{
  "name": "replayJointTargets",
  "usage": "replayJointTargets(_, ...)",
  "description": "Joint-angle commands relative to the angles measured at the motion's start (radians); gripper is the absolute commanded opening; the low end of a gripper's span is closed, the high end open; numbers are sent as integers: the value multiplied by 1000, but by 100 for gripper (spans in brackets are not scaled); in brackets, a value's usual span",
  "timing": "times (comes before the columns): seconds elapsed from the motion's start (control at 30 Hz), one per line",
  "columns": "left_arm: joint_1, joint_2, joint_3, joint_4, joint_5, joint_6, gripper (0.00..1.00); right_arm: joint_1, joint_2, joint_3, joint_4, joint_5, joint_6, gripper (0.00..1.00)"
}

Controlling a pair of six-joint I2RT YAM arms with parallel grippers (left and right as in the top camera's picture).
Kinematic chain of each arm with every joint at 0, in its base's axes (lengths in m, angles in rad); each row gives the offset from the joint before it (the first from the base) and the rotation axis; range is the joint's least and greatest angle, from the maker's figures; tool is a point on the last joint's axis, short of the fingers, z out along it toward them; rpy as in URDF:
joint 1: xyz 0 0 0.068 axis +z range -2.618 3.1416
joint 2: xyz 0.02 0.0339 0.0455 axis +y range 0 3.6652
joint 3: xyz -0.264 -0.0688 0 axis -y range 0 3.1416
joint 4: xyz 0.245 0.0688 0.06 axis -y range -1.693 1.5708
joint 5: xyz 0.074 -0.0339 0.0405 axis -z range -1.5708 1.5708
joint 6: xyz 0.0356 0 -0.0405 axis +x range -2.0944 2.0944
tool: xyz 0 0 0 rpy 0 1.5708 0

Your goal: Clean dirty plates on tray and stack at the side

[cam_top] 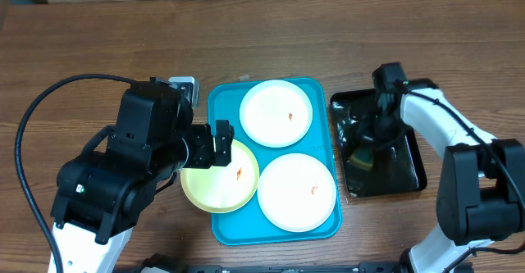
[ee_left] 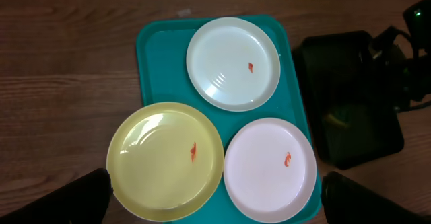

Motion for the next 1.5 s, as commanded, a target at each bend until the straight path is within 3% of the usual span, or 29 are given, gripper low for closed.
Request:
replayJointTargets(0.0,6,1,14,-2,-14,23,100,-6,-53,95,-24,25,-64,36)
replayJointTargets(0.1,6,1,14,-2,-14,23,100,-6,-69,106,-48,23,-64,44)
replayJointTargets(0.33,6,3,14,-2,-14,23,100,14,-69,48,-158,-101,-48,45)
replayJointTargets(0.6,6,21,14,-2,-14,23,100,45,-67,-162,13,-43,92,45)
replayJointTargets(0.63,6,23,14,-3,-14,23,100,45,-64,-187,43,-16,114,39)
replayJointTargets(0.73,6,29,14,-6,-14,23,100,43,-64,-232,115,19,127,8)
replayJointTargets(0.77,6,30,14,-7,-14,23,100,41,-64,-230,124,31,126,4)
replayJointTargets(1.0,6,30,14,-8,-14,23,100,41,-76,-112,74,44,16,4)
replayJointTargets(1.03,6,31,14,-10,-14,23,100,41,-79,-84,52,47,-2,11)
replayJointTargets(1.1,6,34,14,-11,-14,23,100,41,-88,-25,-4,59,-10,40)
replayJointTargets(1.17,6,39,13,-18,-12,23,100,41,-92,28,-68,62,-10,54)
replayJointTargets(1.33,5,68,12,-74,-4,23,100,41,-91,55,-117,62,0,61)
replayJointTargets(1.47,3,113,12,-127,84,23,100,41,-90,4,-69,87,64,49)
